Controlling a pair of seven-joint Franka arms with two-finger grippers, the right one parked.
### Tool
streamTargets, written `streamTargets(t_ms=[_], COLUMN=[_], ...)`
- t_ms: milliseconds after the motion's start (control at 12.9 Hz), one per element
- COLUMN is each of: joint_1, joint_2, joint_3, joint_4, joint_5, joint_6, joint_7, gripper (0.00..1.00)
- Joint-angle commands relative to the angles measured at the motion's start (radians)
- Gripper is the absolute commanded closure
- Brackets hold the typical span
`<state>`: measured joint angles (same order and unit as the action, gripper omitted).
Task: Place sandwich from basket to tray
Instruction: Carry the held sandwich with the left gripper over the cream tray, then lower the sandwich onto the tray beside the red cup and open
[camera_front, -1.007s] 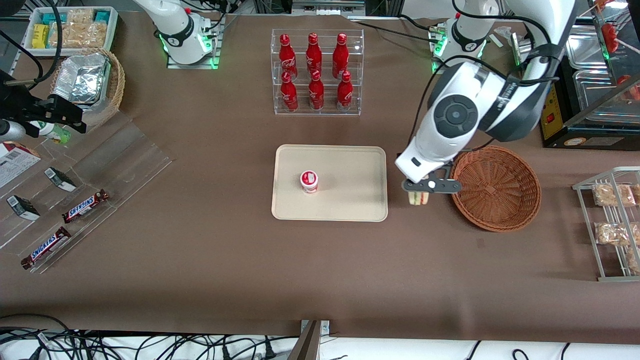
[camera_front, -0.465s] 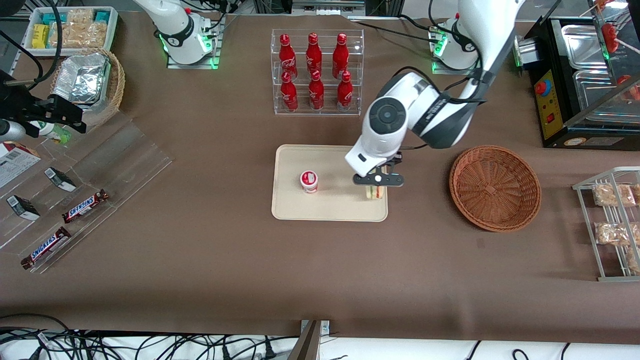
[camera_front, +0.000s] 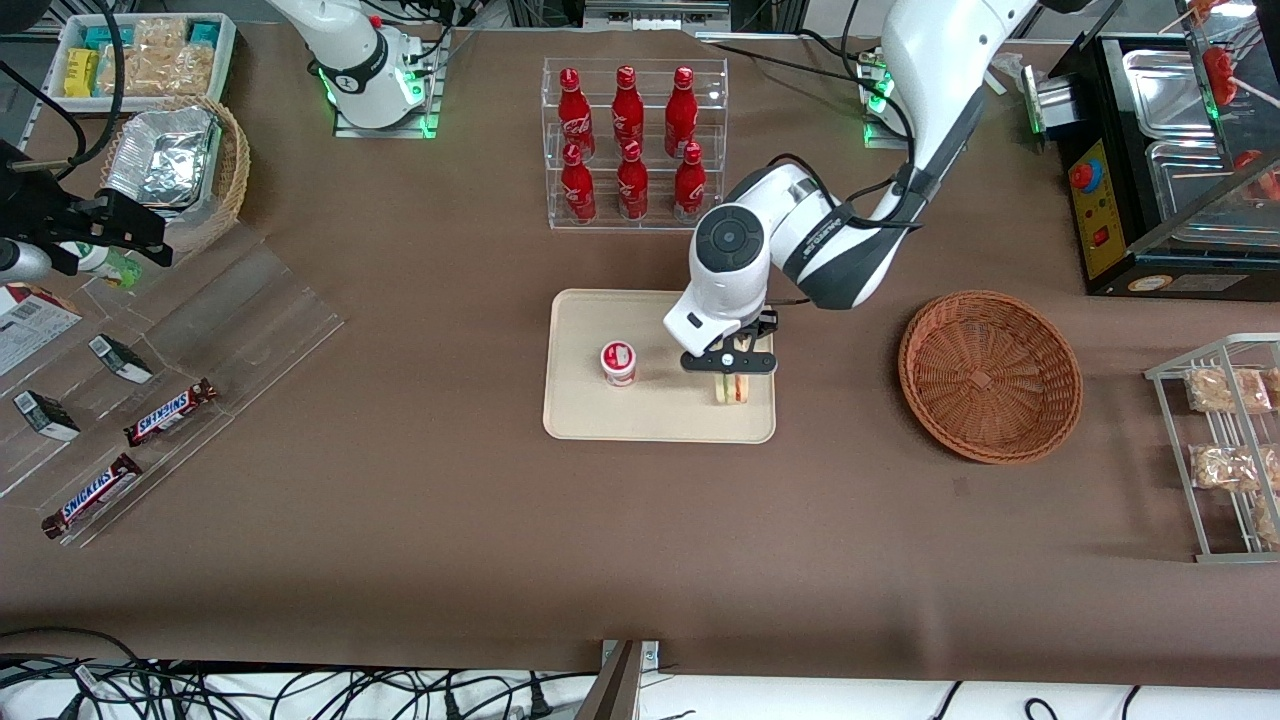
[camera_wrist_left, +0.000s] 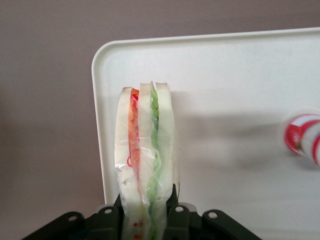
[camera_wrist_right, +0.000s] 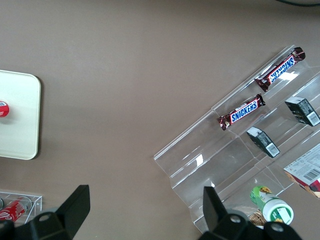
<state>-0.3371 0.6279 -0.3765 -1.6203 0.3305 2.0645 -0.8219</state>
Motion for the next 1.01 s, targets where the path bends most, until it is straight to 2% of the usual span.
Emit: streamTargets(t_ms=[0,930], joint_1=[-0.019,-0.034], joint_2=[0.026,0.068], joint_3=[0.005,0.010], joint_4=[0.019,0.013], joint_5=[0.059,0.064], joint_6=[0.009,0.075], joint_7=[-0.046,-0.063], gripper=[0.68,0.68])
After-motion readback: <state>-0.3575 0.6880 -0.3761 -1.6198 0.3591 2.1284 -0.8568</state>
